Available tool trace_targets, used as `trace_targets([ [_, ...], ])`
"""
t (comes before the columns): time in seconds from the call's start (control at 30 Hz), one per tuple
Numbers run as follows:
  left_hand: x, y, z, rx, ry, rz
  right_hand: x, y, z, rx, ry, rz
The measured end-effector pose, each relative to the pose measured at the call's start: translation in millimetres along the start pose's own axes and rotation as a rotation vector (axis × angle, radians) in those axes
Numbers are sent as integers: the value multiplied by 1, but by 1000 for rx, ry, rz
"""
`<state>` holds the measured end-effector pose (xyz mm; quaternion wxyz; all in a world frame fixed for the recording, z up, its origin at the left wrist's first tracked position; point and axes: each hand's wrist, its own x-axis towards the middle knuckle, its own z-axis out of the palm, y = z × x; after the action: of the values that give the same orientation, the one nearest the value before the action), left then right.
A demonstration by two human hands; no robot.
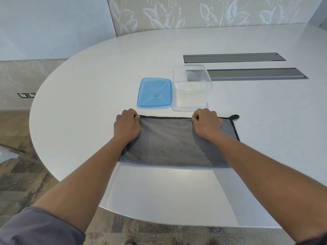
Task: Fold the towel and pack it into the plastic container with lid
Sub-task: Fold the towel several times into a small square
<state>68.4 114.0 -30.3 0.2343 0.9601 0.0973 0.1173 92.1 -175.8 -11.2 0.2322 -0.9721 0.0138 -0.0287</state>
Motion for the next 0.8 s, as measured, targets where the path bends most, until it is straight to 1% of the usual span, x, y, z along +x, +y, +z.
trace_targets([
  [0.1,2,-1,-1,-35,-19,10,2,-1,0,-48,14,-2],
  [0.27,11,-5,-4,-50,-105,-20,5,9,4,-56,-16,-76],
  [0.4,12,-4,-6,-108,-87,-40,4,14,11,-33,14,-98],
  [0.5,10,-4,-6,-89,-76,-43,0,19,13,-14,47,-154],
  [0.57,5,-1,-7,-48,-68,-35,-5,18,11,-36,100,-209],
  [0.6,1,2,-8,-7,-47,-4,-9,15,11,-75,133,-263],
  [0.63,-3,6,-10,36,-15,64,-15,9,11,-115,154,-324],
  [0.67,-9,12,-12,61,12,167,-22,1,12,-140,154,-377],
  [0.7,-16,19,-14,74,2,290,-29,-10,14,-149,128,-412],
  [0.73,-23,27,-13,90,-52,400,-36,-21,17,-149,78,-432],
  [0.77,-32,34,-10,119,-134,471,-43,-31,21,-151,13,-438],
  [0.8,-41,40,-5,164,-226,487,-48,-38,27,-159,-57,-431],
])
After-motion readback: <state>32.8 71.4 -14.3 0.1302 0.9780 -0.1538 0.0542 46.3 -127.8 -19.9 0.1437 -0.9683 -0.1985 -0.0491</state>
